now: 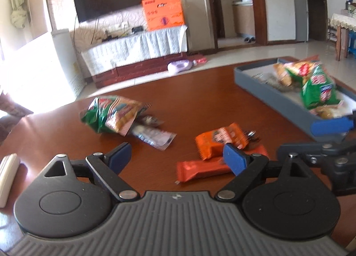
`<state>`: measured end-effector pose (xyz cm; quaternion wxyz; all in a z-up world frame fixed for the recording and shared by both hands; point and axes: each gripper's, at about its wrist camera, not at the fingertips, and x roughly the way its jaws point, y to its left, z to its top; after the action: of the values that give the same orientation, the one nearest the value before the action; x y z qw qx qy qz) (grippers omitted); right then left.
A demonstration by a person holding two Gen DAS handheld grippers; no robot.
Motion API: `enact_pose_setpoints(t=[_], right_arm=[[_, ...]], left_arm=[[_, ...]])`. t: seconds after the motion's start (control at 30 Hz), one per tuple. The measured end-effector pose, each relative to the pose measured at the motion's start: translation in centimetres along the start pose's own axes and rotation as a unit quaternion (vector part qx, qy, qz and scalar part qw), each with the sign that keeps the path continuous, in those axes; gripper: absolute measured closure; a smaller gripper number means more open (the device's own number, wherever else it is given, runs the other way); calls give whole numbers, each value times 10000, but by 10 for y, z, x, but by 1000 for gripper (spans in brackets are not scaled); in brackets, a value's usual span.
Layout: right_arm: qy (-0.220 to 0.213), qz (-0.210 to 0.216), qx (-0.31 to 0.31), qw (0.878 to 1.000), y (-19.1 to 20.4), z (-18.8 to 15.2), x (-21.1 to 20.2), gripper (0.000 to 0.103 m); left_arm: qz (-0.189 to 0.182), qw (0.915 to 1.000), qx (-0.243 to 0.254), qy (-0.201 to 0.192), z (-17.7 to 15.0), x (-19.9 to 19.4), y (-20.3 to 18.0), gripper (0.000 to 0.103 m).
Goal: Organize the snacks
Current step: 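Grasp the long orange candy bar with the left tool while the right tool grasps a gold-wrapped chocolate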
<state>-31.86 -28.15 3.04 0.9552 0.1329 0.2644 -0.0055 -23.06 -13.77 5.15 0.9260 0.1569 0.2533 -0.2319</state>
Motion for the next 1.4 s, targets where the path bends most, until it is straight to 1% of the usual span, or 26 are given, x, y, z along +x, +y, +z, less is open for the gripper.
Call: enact_pose_setpoints(t=[0.07, 0.17, 0.27, 0.37, 0.4, 0.47, 0.53, 0.57, 0.63, 0.67, 0.7, 0.73, 0.8, 0.9, 0.93, 0.97, 1.0, 1.07, 1.13, 1.17, 1.2, 1.23, 1.33, 1.4], right_arm=[[259, -134, 163, 9994, -5, -3, 9, 20], [456, -668, 254, 9964, -15, -7, 13, 21], [396, -896, 184, 9950, -18, -5, 8, 20], [384, -1219, -205, 9916, -13, -5, 8, 20], [389, -1253, -310, 9909, -11, -5, 8, 20], [370, -1187, -396, 9915, -9, -4, 8, 20], [351, -1085, -472, 9924, -6, -2, 7, 20], [342, -1062, -527, 9924, -4, -1, 7, 20], [318, -1030, -636, 9921, -1, -1, 7, 20], [315, -1004, -663, 9922, 1, 0, 7, 20], [305, -979, -663, 9925, 1, 0, 7, 20], [286, -978, -636, 9928, 1, 1, 6, 20], [253, -1046, -608, 9923, -1, 4, 6, 20], [193, -1173, -550, 9914, -2, 6, 6, 20], [182, -1202, -561, 9910, -2, 6, 7, 20], [152, -1213, -586, 9908, -1, 7, 7, 20], [93, -1225, -614, 9905, 0, 8, 7, 20], [-43, -1184, -705, 9904, 4, 11, 7, 20], [-129, -1149, -780, 9902, 7, 15, 9, 21], [-146, -1111, -786, 9906, 7, 16, 10, 21], [-142, -1082, -785, 9909, 8, 18, 12, 21], [-127, -1081, -784, 9910, 9, 19, 14, 21], [-109, -1101, -780, 9908, 10, 21, 16, 21], [-112, -1106, -748, 9910, 9, 22, 16, 20]], left_arm=[[43, 10000, -6, 78, -4, 7, 6, 11], [18, 9998, -54, 176, -8, 17, 13, 11], [-149, 9994, -120, 276, -10, 27, 17, 11], [-360, 9986, -95, 373, -14, 37, 16, 11], [-450, 9982, -77, 386, -15, 39, 16, 11], [-626, 9973, -34, 382, -15, 44, 16, 11], [-985, 9941, -97, 453, -16, 48, 18, 12], [-1239, 9910, -141, 487, -17, 49, 19, 12], [-1835, 9814, -167, 541, -16, 46, 17, 12], [-2092, 9764, -156, 520, -16, 43, 16, 15], [-2089, 9768, -67, 460, -15, 40, 15, 14], [-1966, 9798, 68, 348, -15, 38, 14, 14], [-1538, 9878, 169, 155, -12, 39, 17, 14], [-1022, 9947, 121, 89, -6, 52, 24, 14], [-928, 9956, 134, 65, -4, 56, 25, 14], [-950, 9953, 170, 45, -3, 60, 25, 14], [-1062, 9941, 217, 51, -2, 63, 24, 14], [-1381, 9896, 395, 51, -2, 67, 18, 14], [-1754, 9817, 746, 34, -6, 70, 11, 14], [-1934, 9771, 886, 30, -8, 70, 8, 14], [-2111, 9718, 1039, 161, -9, 73, 4, 14], [-2266, 9677, 1086, 175, -10, 72, 2, 15], [-2918, 9481, 1226, 311, -12, 66, 1, 15], [-3072, 9414, 1372, 230, -14, 59, 1, 15]])
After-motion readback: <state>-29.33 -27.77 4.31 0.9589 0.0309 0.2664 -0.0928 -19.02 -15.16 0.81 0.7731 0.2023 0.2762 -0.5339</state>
